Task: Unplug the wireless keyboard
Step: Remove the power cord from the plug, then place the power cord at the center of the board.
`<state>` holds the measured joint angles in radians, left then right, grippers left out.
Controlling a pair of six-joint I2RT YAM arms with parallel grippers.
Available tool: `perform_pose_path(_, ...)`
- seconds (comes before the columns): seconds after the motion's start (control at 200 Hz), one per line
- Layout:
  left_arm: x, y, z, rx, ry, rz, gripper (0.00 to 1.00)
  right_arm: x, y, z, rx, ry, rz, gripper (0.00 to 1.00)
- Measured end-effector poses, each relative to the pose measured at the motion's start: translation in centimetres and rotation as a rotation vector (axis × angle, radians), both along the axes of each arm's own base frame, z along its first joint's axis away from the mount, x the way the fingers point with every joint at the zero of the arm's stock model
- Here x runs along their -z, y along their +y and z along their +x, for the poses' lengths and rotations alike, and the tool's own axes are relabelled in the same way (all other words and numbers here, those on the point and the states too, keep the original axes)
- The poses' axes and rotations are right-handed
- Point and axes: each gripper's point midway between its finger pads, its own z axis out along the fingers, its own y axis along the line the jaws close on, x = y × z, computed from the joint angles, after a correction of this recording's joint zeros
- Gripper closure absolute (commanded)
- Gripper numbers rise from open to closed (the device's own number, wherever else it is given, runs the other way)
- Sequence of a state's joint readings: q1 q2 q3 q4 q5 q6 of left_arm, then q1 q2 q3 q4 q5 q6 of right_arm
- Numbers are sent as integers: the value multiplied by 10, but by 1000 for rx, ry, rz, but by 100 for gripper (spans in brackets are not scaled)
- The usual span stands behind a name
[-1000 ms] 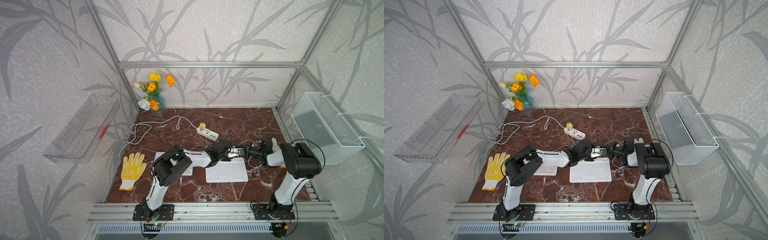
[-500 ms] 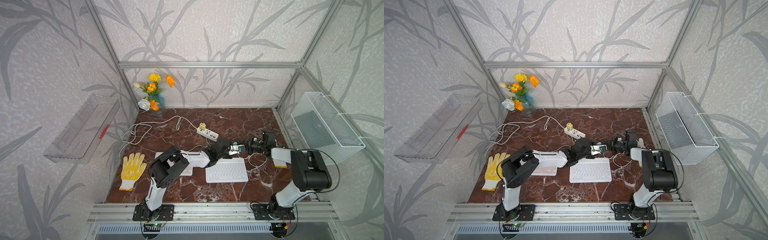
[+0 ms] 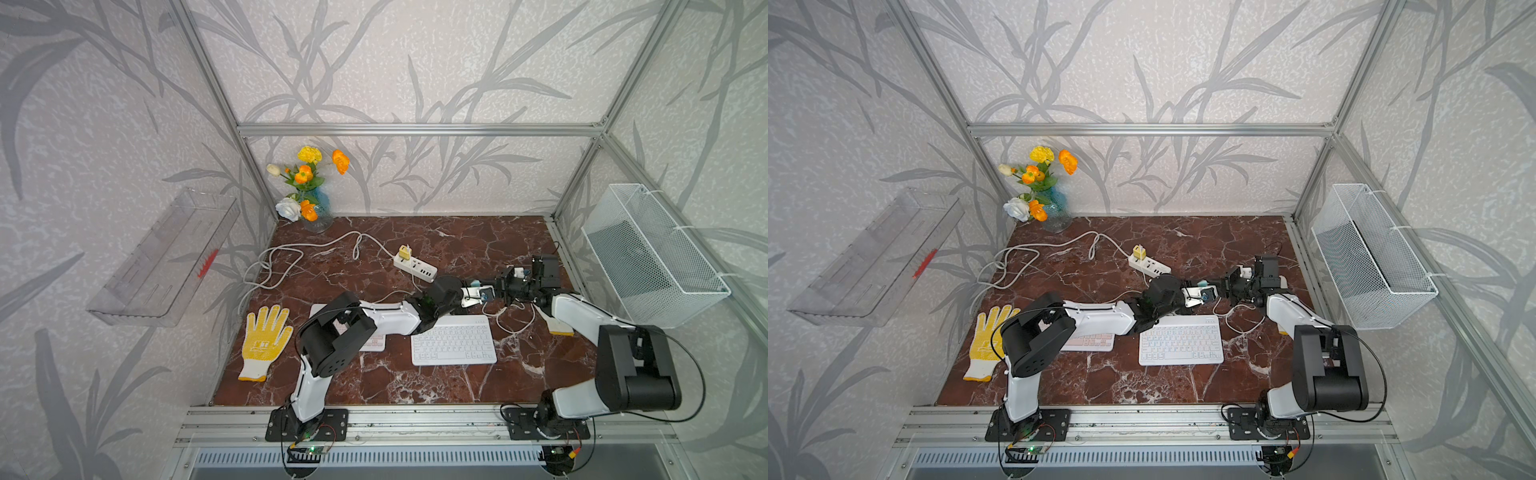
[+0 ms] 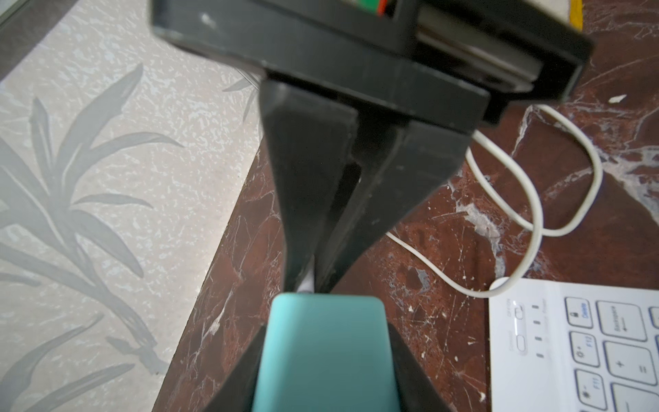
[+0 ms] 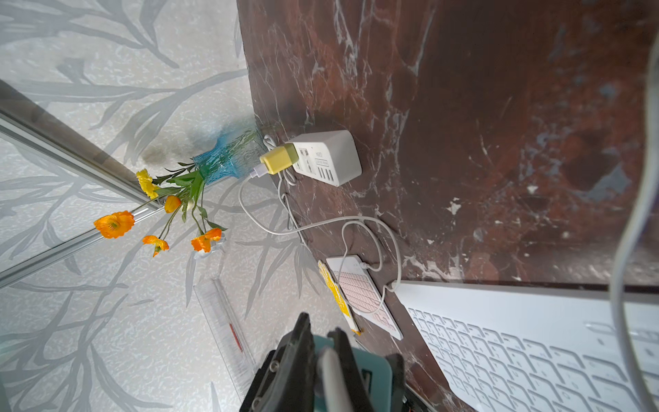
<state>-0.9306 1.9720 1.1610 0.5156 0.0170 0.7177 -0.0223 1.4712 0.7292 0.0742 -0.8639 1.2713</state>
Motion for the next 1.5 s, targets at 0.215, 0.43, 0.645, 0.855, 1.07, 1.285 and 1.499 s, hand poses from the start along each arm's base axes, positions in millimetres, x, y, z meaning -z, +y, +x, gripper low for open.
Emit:
perform_pose_path(0.215, 27, 9, -13, 10, 43, 43, 100, 33, 7, -10, -43, 146, 155, 100)
perform_pose_path(0.43, 34, 41, -4, -83, 61, 49, 100, 71, -64, 30, 233, 157, 101, 100)
perform_pose_path(0.645, 20, 40, 6, -112, 49, 29, 100, 62, -62, 38, 210, 106, 22, 100)
perform_pose_path(0.855, 5, 20, 22, -126, 91, -14, 99, 36, -70, 59, 157, -4, -144, 96)
perform_pose_path(1.07, 20, 1, 37, -152, 235, -43, 95, 46, -74, 78, 117, -39, -248, 92)
perform_pose_path(1.285, 57, -1, 42, -206, 372, -11, 85, 81, -74, 85, 70, 11, -336, 81)
perform_pose_path(1.499, 66, -14, 56, -250, 464, 18, 56, 74, -74, 108, 27, -17, -402, 41)
